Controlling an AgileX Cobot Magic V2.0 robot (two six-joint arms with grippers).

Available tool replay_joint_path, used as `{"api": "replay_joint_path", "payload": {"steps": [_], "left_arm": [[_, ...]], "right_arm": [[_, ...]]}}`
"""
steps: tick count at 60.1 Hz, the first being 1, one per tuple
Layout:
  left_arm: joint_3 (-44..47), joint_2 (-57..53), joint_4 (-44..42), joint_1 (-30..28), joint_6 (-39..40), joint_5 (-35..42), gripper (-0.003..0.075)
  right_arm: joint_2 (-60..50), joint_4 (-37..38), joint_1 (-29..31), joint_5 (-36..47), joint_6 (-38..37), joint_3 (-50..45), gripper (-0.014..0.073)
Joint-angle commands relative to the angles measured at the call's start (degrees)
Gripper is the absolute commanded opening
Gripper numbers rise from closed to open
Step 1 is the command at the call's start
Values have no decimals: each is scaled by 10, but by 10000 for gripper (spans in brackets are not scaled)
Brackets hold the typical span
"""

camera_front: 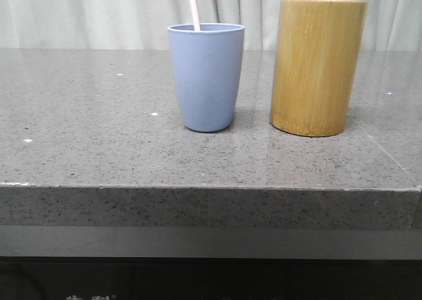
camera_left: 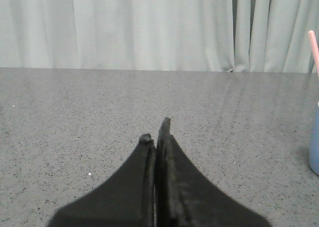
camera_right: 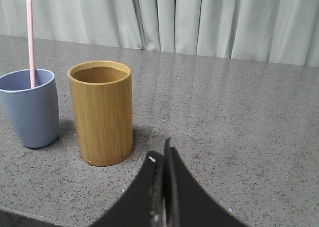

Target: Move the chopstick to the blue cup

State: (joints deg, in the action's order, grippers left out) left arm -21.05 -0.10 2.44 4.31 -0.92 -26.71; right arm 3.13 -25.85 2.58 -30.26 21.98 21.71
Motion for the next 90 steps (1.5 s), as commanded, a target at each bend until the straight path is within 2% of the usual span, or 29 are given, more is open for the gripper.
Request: {"api": "replay_joint_path", "payload": {"steps": [1, 15, 28, 30, 32, 90], "left_arm": [[21, -19, 11, -6, 5, 78, -19], [110, -16, 19, -7, 5, 127, -19], [219, -16, 51, -7, 5, 222, -19], [213, -16, 51, -7, 5, 180, -19], [212, -16, 51, -7, 5, 171, -19], [217, -15, 51, -7, 5, 169, -19]], "right_arm": [[6, -11, -2, 47, 6, 13, -78], [7, -11, -2, 44, 6, 13, -78], [7, -11, -2, 44, 6, 13, -78], [7, -11, -2, 44, 6, 13, -78], [7, -11, -2, 44, 6, 13, -78], [7, -11, -2, 43, 6, 13, -78]]}}
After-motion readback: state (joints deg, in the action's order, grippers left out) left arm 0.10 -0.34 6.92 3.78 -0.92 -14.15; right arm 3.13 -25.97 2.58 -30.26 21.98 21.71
